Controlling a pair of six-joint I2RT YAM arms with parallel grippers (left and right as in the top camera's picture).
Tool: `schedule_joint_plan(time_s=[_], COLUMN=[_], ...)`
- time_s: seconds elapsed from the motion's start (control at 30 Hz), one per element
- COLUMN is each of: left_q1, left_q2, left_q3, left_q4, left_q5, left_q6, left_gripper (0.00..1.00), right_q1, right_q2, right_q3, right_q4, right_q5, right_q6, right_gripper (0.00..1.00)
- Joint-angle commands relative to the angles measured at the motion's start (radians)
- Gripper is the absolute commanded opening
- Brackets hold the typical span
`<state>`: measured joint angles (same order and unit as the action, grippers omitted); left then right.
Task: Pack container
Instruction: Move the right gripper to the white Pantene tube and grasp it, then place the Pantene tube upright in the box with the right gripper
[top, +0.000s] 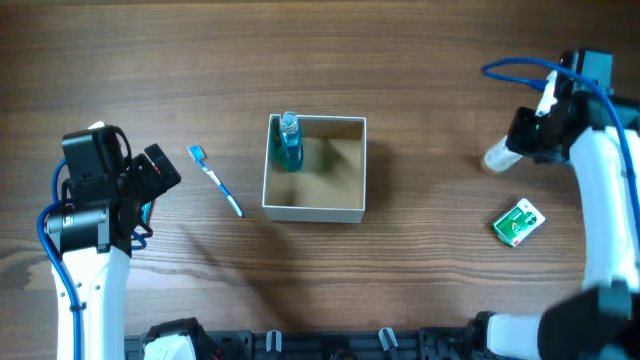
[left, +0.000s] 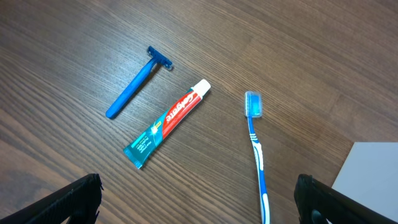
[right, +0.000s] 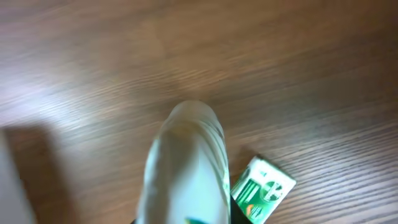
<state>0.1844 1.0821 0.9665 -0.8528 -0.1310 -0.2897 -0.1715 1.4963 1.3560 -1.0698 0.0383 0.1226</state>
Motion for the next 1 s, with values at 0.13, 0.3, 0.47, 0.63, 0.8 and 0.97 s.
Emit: schedule_joint_plan(time_s=[0.13,0.3,0.47,0.63,0.8,0.97], left_q1=[0.001,0.001,0.001,0.001,0.001,0.001], left_q2=[0.005,0.005,0.005,0.005,0.005,0.005], left_q3=[0.019,0.019,0.019,0.019,0.019,0.019], left_q4=[0.002,-0.002,-0.005,-0.005,-0.005,-0.005], left_q5=[-0.016,-0.016,-0.016,-0.016,-0.016,-0.016], left_q6=[0.021,0.020,0.020,0.021,0.020,0.020], left_gripper=[1.00,1.00,1.00,1.00,1.00,1.00], right_q1=[0.360,0.634,0.752,0.776,0.776,0.776], right_q2=[-0.240,-0.142,0.032,0.200,0.296,0.380], right_q3=[0.160,0.343,0.345,0.345,0.345,0.345], right_q4=[-0.072,-0.083,-0.073,-0.021,-0.010,0.015], right_q5=[-0.035,0.003,0.030,0.040,0.161,0.156], right_q6=[0.148,0.330,0.390,0.415,0.518,0.517], right_gripper=[0.04,0.04,0.04,0.04,0.04,0.04])
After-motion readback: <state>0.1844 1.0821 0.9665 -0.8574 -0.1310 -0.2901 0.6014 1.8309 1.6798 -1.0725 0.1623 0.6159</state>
